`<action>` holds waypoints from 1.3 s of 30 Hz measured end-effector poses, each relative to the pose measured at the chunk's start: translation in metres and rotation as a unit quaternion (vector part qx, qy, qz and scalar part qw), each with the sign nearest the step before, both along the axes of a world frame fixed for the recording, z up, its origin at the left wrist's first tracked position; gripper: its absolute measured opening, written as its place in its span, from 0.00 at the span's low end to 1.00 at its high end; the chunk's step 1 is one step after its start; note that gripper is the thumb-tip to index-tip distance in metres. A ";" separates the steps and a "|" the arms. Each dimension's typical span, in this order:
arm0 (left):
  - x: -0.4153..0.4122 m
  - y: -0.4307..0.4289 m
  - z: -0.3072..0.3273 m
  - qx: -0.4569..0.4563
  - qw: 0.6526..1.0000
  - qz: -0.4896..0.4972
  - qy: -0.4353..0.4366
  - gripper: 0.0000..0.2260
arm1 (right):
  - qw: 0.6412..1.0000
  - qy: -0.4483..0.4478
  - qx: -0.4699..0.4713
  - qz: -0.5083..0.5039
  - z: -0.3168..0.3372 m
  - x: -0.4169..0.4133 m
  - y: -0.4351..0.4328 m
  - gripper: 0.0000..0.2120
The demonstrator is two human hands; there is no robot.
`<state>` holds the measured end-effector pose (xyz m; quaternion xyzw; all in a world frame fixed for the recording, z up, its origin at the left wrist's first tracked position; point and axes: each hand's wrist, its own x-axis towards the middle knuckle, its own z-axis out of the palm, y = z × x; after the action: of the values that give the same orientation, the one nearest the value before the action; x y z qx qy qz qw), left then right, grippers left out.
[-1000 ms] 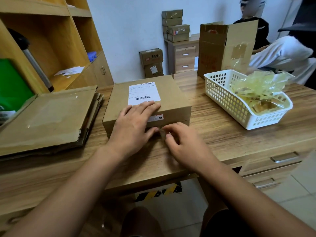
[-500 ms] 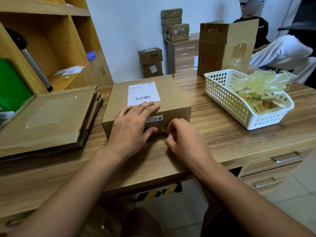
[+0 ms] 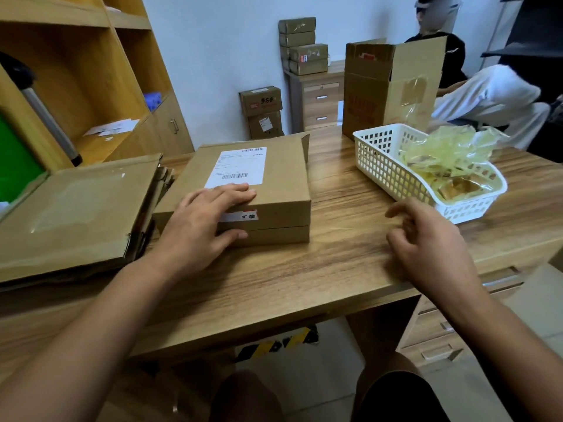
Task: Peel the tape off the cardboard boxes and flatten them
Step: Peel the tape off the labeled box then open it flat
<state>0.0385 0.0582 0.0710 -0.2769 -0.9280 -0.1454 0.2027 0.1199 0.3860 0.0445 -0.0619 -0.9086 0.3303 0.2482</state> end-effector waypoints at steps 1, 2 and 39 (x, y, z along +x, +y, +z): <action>-0.001 -0.003 0.001 0.004 1.000 -0.004 -0.009 0.32 | 1.000 0.005 0.006 0.008 -0.002 -0.001 0.000 0.10; -0.001 -0.007 0.001 0.007 1.000 -0.007 -0.015 0.32 | 1.000 0.008 0.005 0.016 -0.004 -0.002 0.000 0.10; 0.023 0.050 -0.007 -0.009 0.998 0.032 0.045 0.32 | 0.974 -0.051 -0.051 0.213 -0.011 -0.027 -0.083 0.23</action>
<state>0.0618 0.1078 0.0638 -0.2551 -0.9276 -0.1180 0.2462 0.0929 0.3027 0.0333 0.1036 -0.8941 0.4183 0.1220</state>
